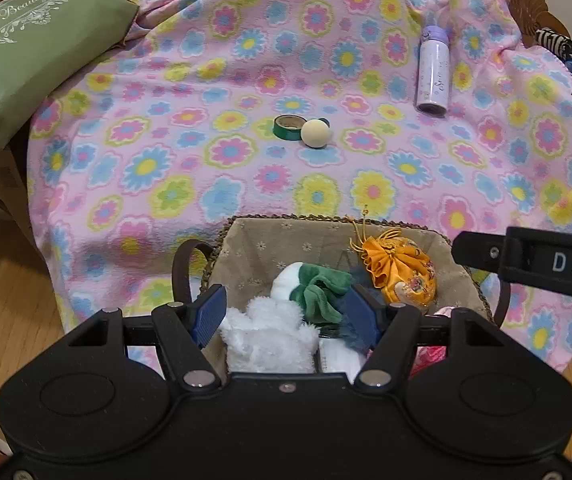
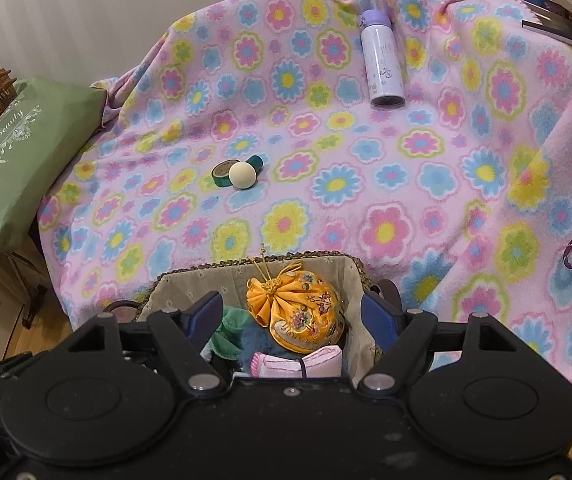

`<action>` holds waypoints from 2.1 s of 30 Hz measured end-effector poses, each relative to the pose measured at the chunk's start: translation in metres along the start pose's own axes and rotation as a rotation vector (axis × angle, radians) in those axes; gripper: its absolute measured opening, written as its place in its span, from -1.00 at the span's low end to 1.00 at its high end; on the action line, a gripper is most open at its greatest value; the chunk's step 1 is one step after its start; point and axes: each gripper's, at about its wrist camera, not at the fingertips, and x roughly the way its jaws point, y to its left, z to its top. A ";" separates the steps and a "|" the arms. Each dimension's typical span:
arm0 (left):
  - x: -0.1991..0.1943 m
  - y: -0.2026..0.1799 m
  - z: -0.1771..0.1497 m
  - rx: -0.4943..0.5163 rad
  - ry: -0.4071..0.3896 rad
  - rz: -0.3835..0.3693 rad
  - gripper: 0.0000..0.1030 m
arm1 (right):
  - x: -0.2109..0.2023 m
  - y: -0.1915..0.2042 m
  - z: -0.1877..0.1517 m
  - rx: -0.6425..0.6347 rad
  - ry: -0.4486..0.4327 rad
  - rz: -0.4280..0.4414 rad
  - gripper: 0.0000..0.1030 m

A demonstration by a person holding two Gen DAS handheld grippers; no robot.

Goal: Organize soft objects
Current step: 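Withdraw both open grippers from the basket toward the tape and applicator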

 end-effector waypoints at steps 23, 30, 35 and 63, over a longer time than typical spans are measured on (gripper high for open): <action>-0.004 0.007 0.006 -0.018 -0.036 0.057 0.23 | 0.005 0.000 0.001 -0.035 0.036 -0.030 0.47; 0.000 0.010 0.011 0.012 -0.041 0.072 0.31 | 0.011 0.003 0.001 -0.092 0.047 -0.044 0.48; 0.005 0.012 0.028 0.050 -0.065 0.094 0.31 | 0.019 0.005 0.013 -0.137 0.029 -0.055 0.48; 0.155 0.016 0.129 0.206 0.022 0.027 0.32 | 0.129 0.002 0.098 -0.282 0.079 -0.063 0.50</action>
